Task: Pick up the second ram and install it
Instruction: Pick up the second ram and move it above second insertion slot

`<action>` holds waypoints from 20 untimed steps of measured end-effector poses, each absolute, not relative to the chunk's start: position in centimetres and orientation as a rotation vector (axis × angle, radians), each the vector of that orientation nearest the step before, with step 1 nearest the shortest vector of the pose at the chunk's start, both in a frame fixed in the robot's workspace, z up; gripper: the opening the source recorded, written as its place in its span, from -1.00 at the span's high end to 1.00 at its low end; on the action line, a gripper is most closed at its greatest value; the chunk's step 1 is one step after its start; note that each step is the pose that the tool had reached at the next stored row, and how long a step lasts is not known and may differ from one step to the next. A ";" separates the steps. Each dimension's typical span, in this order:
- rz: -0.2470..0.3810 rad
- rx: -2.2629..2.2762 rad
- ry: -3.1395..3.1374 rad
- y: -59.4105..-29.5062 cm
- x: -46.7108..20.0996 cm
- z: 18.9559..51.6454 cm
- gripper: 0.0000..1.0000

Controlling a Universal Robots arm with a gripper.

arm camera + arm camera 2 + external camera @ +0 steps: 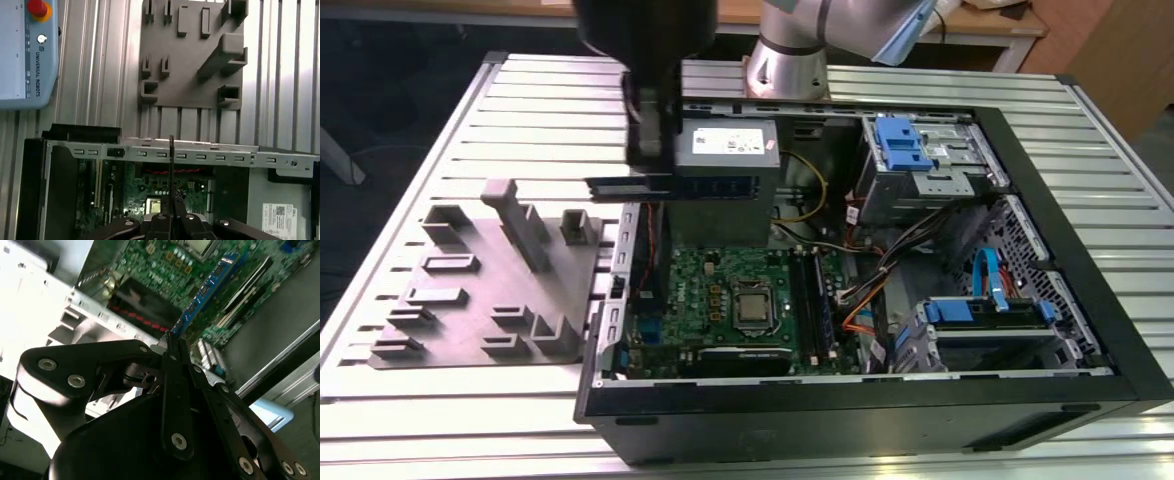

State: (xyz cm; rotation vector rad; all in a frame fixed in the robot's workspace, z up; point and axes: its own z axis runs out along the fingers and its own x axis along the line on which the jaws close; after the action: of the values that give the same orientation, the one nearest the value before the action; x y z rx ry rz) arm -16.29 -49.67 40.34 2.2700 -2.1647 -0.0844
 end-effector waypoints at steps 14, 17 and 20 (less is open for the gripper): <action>-0.088 2.269 -2.163 -49.7 -9.9 40.3 0.80; -0.089 2.268 -2.163 -49.7 -8.6 40.3 0.80; -0.089 2.268 -2.163 -49.7 -7.4 40.3 0.80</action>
State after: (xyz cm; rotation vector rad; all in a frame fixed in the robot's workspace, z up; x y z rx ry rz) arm -7.39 -49.67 40.31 2.2677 -2.1625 -0.0892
